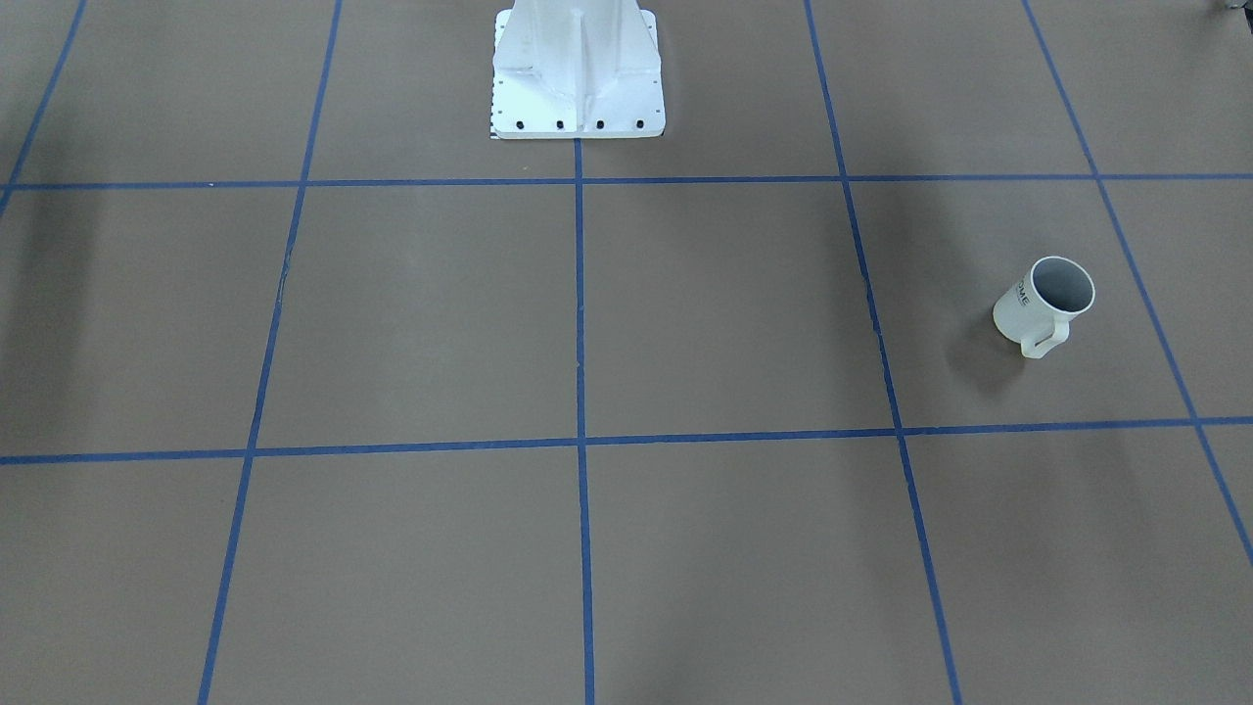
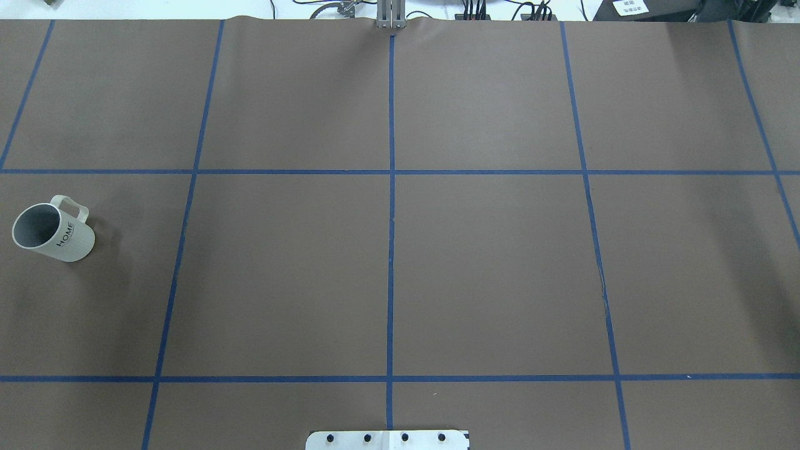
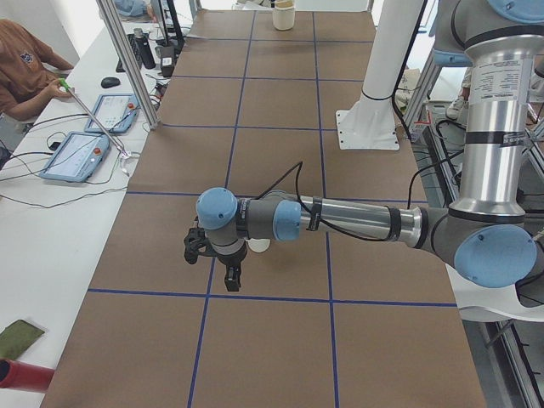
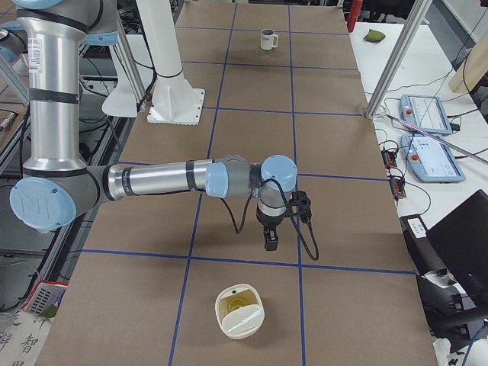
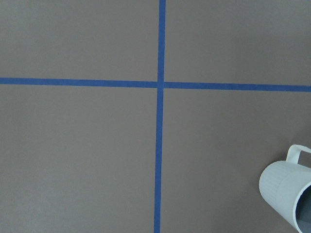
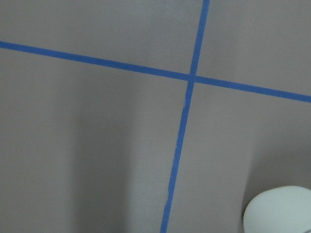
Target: Left arm hands cup to right arm to dump lemon
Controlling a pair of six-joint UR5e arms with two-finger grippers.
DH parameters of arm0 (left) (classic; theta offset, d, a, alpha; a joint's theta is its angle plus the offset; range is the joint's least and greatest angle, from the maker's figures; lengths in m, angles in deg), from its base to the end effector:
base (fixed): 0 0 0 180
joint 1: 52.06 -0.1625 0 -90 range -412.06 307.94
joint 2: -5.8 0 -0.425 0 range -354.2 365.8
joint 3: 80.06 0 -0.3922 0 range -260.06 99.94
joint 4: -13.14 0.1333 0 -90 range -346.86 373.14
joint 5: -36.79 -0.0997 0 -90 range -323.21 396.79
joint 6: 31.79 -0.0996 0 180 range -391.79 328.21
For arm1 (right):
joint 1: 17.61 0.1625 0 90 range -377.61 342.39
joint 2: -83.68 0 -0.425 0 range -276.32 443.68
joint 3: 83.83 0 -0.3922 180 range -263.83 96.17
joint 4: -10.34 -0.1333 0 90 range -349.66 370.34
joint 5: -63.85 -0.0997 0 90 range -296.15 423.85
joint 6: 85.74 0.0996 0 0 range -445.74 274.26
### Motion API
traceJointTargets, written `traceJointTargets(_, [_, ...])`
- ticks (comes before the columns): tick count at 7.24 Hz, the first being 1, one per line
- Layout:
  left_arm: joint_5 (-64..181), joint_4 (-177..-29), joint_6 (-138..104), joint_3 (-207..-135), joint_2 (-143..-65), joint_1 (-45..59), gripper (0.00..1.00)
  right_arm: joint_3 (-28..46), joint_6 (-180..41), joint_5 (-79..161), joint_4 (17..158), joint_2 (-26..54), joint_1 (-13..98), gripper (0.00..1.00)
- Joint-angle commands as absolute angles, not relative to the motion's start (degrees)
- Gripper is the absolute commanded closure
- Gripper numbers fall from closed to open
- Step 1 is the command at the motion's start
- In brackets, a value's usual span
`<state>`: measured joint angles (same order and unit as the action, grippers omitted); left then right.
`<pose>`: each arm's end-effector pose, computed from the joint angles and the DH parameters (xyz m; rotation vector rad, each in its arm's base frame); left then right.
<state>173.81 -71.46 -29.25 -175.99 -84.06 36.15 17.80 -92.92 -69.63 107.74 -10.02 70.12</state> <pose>-0.0451 -0.4910 0.6152 -0.0246 0.8203 -0.0096 0.0464 -0.4636 0.6039 0.0413 -0.7587 -0.1604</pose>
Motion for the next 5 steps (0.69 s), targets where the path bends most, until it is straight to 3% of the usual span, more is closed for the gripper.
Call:
traceJointTargets(1, [173.8,-71.5,-29.2,-176.0,-84.3,36.2,0.00,17.3,-92.9,-69.7,107.0,-9.9,70.1,0.00])
traceJointTargets(5, [173.6,-71.4,-29.2,-178.1,-84.5,36.2,0.00,17.3,-92.8,-69.8,107.1,-9.9,70.1,0.00])
